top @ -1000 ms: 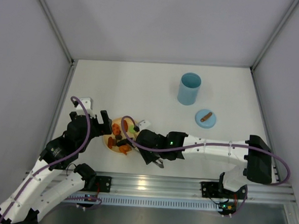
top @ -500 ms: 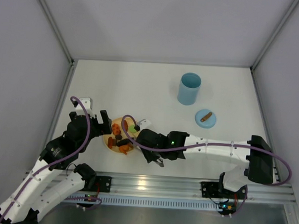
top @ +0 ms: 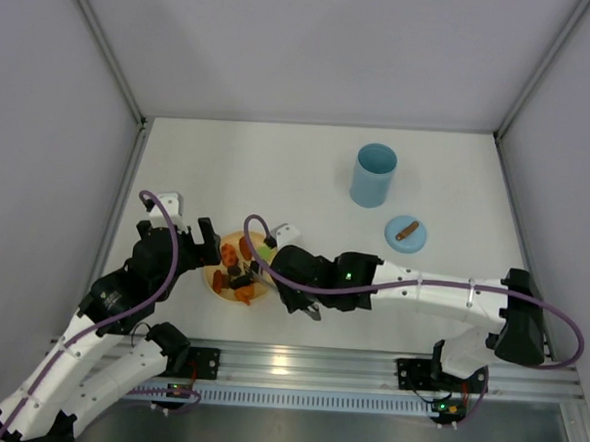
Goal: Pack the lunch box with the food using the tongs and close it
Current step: Pick up the fake food from the plate, then place the fake food in the packing box.
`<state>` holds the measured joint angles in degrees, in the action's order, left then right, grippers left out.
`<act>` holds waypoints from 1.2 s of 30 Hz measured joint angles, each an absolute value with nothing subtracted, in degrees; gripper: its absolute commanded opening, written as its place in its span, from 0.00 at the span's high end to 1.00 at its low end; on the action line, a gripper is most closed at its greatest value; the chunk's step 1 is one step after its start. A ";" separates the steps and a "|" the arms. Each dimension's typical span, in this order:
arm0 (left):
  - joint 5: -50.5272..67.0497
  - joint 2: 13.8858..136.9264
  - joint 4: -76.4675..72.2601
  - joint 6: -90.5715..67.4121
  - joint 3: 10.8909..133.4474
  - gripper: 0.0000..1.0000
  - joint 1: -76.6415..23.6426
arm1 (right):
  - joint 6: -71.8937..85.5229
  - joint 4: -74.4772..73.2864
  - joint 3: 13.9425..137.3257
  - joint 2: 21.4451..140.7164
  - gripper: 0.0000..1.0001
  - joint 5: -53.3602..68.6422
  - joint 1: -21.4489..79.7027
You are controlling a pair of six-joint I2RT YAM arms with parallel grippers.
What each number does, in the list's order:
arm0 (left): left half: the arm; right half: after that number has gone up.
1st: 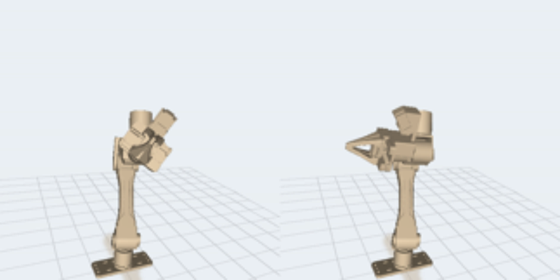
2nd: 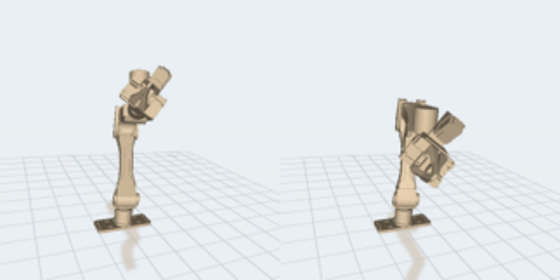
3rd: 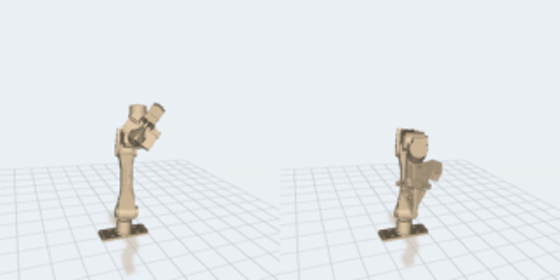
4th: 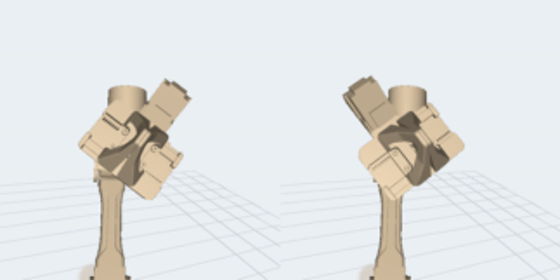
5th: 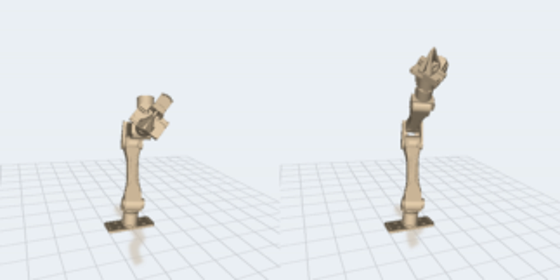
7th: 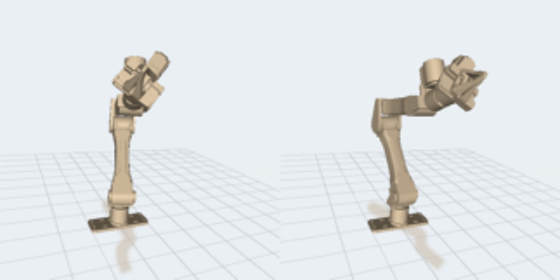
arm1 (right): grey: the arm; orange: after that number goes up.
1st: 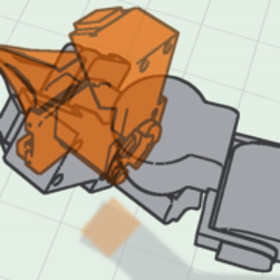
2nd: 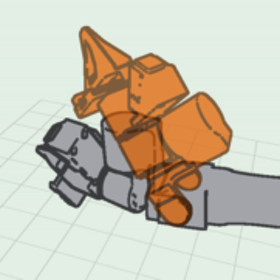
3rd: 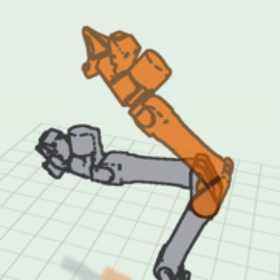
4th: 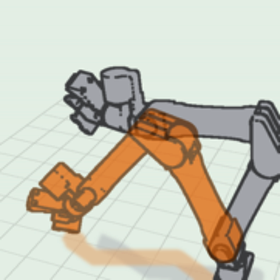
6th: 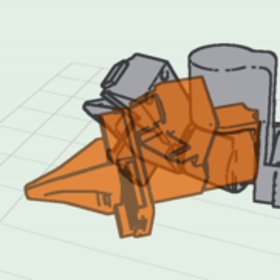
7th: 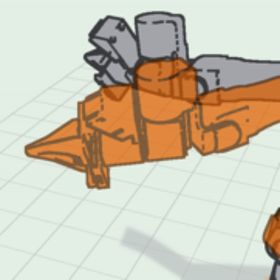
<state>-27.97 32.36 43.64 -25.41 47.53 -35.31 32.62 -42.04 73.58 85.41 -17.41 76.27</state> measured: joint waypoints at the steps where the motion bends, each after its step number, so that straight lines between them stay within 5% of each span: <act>1: -27.97 32.36 43.64 -25.41 47.53 0.01 -35.31 | 32.58 -42.11 73.78 85.36 0.73 -17.50 76.20; 10: -27.99 32.36 43.66 -25.43 47.53 0.01 -35.35 | 29.95 -44.99 77.03 82.41 0.73 -17.50 69.21; 26: -28.18 32.36 43.72 -25.43 47.53 0.01 -35.81 | 22.98 -47.18 88.23 78.19 0.75 -12.38 29.67; 36: -28.18 32.36 43.72 -25.45 47.53 0.01 -36.18 | 21.98 -47.18 88.23 83.00 0.71 -7.51 23.53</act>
<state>-28.18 32.36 43.72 -25.45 47.53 -36.18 21.98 -47.18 88.23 83.00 -7.51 23.53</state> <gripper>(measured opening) 0.990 0.359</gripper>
